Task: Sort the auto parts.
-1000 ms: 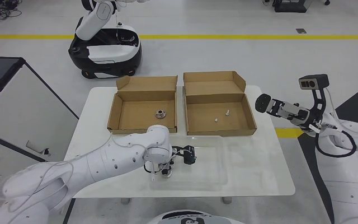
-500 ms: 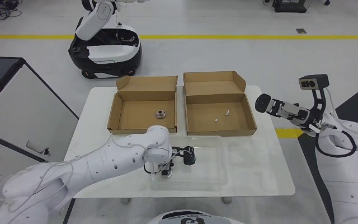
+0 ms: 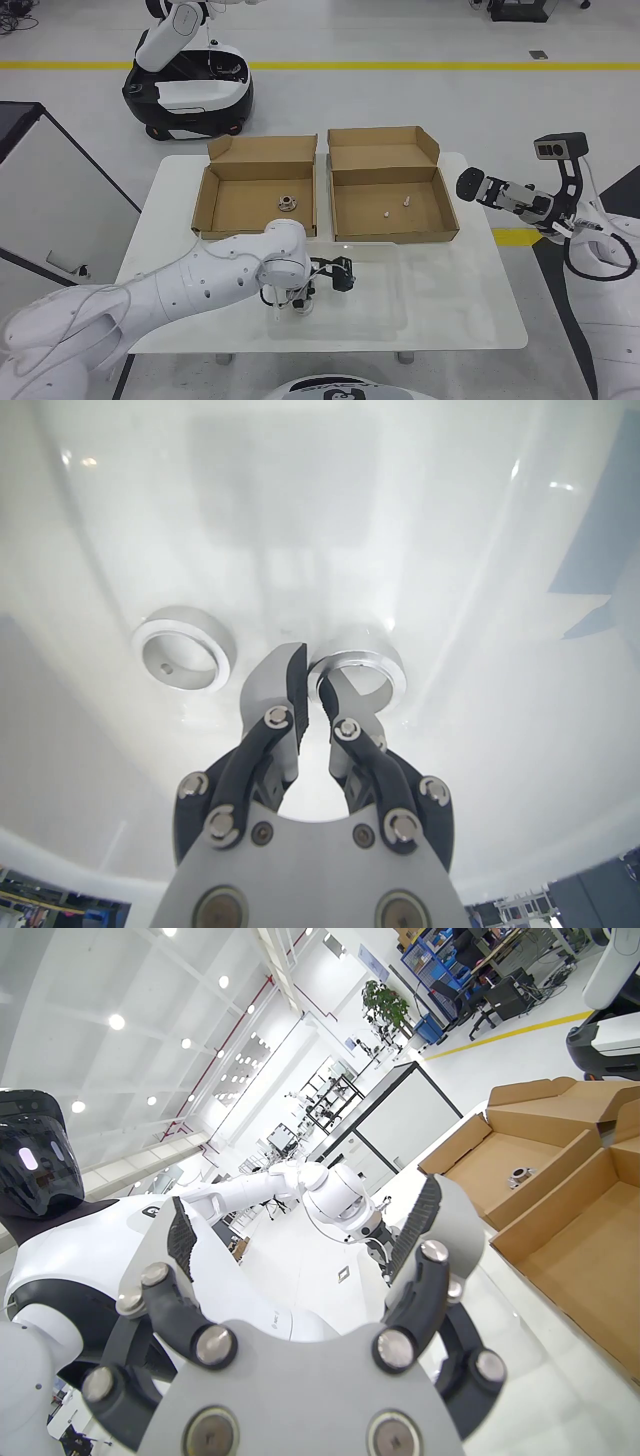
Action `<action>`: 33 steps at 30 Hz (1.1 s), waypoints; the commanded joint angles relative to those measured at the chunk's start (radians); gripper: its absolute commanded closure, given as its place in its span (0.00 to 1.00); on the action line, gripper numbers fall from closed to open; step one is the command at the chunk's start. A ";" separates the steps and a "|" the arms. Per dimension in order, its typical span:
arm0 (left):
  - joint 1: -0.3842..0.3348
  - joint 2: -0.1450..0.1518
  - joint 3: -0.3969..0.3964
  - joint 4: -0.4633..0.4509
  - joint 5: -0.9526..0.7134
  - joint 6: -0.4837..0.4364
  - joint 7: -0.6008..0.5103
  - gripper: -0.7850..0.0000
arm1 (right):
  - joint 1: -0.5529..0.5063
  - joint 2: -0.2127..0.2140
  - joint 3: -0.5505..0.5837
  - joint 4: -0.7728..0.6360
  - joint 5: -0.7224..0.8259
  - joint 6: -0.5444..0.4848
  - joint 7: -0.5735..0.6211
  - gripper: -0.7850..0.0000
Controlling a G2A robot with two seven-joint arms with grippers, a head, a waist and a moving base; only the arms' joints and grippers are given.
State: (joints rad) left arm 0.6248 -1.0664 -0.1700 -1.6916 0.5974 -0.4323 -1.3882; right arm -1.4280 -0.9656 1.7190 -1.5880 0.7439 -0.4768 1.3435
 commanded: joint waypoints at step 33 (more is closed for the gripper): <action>-0.050 0.251 -0.219 0.082 -0.463 -0.580 0.809 1.00 | 0.000 0.000 0.000 0.000 0.000 0.000 0.000 0.00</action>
State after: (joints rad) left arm 0.5713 -0.8193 -0.3830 -1.6092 0.1377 -1.0122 -0.6024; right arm -1.4280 -0.9656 1.7190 -1.5880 0.7439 -0.4768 1.3435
